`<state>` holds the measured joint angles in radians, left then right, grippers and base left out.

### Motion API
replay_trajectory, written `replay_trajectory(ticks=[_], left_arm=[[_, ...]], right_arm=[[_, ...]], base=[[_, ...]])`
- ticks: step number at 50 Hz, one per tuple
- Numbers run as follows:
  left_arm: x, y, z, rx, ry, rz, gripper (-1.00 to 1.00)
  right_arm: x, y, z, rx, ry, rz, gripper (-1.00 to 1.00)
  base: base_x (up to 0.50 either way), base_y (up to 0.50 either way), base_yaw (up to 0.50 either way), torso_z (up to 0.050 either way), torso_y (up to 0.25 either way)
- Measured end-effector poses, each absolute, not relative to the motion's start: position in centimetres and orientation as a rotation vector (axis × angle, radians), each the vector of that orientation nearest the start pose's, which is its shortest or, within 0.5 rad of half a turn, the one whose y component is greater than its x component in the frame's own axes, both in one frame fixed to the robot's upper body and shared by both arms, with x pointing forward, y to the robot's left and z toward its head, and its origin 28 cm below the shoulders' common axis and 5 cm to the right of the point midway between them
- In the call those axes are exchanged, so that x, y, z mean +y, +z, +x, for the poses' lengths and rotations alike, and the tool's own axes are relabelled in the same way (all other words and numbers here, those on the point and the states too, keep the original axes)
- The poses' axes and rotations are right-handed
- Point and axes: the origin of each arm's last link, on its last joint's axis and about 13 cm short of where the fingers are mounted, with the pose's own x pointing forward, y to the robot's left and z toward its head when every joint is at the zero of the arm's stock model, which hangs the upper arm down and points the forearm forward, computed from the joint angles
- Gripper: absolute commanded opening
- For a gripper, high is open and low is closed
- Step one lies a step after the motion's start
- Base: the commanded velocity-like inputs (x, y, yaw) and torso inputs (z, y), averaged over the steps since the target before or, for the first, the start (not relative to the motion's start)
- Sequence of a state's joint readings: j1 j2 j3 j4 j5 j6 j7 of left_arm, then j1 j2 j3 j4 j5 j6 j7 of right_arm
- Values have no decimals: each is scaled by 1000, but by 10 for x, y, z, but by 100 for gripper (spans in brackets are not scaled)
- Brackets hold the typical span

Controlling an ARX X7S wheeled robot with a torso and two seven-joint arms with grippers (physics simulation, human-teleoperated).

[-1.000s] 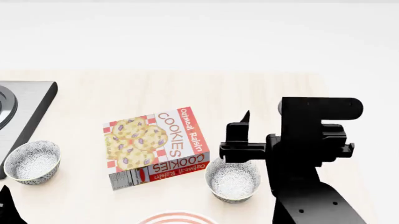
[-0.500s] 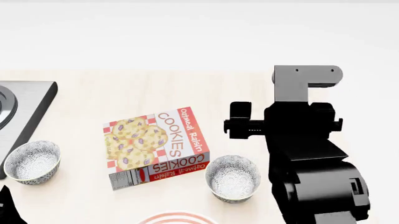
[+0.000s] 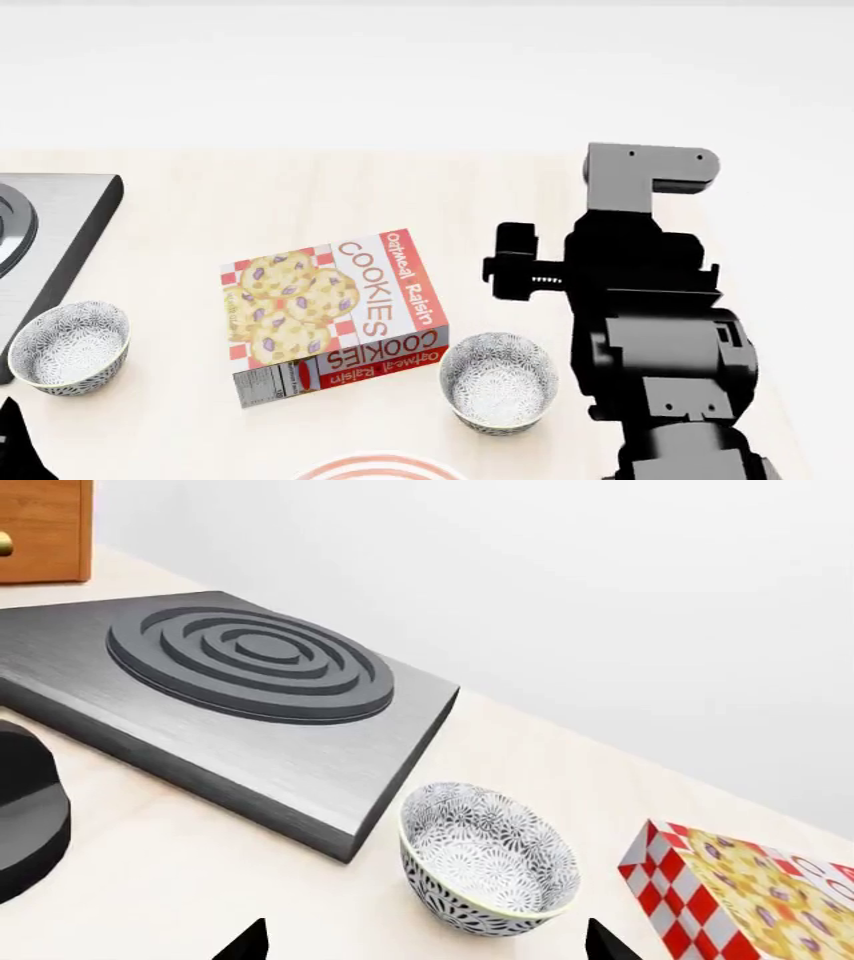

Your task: Pick the akita bowl next to the plate and place it on the plate.

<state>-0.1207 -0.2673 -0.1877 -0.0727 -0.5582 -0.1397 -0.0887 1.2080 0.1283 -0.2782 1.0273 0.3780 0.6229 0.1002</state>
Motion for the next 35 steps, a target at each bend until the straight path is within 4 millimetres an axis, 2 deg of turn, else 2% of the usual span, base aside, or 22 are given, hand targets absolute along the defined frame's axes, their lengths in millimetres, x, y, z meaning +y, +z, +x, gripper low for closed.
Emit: replay_trajectory(ticks=[35], left_arm=[[302, 36, 234, 24, 252, -315, 100]], right_arm=[[-118, 133, 402, 636, 4, 146, 100]], base=[[0, 0, 0, 0, 0]])
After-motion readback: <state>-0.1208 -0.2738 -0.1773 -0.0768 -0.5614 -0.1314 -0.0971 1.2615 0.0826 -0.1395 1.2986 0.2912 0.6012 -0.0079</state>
